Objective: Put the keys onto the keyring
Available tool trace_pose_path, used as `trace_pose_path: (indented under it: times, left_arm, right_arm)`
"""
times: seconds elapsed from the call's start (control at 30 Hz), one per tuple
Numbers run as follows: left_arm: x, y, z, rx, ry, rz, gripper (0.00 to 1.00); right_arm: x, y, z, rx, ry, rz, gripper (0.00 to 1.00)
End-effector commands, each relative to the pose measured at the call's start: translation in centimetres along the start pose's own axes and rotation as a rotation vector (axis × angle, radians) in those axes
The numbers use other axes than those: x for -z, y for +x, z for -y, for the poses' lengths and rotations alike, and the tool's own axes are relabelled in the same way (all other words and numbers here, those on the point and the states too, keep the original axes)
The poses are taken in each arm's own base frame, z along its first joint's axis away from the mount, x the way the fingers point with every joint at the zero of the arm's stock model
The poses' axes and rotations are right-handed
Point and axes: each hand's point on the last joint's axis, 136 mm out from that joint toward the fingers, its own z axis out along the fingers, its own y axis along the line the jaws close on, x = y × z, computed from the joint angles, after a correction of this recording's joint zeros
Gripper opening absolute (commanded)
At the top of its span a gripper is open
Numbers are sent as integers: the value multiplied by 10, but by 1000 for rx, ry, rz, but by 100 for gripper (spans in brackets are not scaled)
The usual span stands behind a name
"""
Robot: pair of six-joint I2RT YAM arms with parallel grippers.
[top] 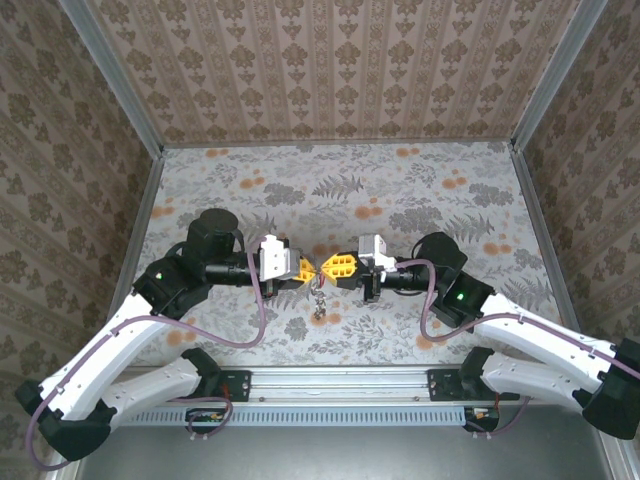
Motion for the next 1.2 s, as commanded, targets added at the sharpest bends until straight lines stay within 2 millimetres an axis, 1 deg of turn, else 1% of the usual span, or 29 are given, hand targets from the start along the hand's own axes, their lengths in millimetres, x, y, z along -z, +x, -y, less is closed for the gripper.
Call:
trace_pose_path:
  times: [0.0, 0.5, 0.63, 0.77, 0.93, 1.1, 1.17]
  left_arm:
    - [8, -21, 1, -51, -11, 78, 0]
    - [10, -22, -1, -63, -37, 81, 0]
    - [10, -22, -1, -62, -37, 80, 0]
    - [9, -21, -1, -62, -36, 77, 0]
    - [7, -19, -2, -55, -31, 71, 0]
    - [6, -18, -3, -49, -27, 65, 0]
    - [5, -18, -3, -46, -24, 66, 0]
  right_arm:
    - [-5, 9, -7, -16, -40, -41, 0]
    - [-8, 24, -8, -33, -37, -103, 0]
    - [-8, 24, -7, -31, -35, -103, 0]
    - [-5, 18, -6, -22, -19, -85, 0]
    - [2, 0, -5, 0, 4, -41, 0]
    - [13, -16, 5, 40, 88, 15, 0]
    - [13, -17, 9, 46, 108, 27, 0]
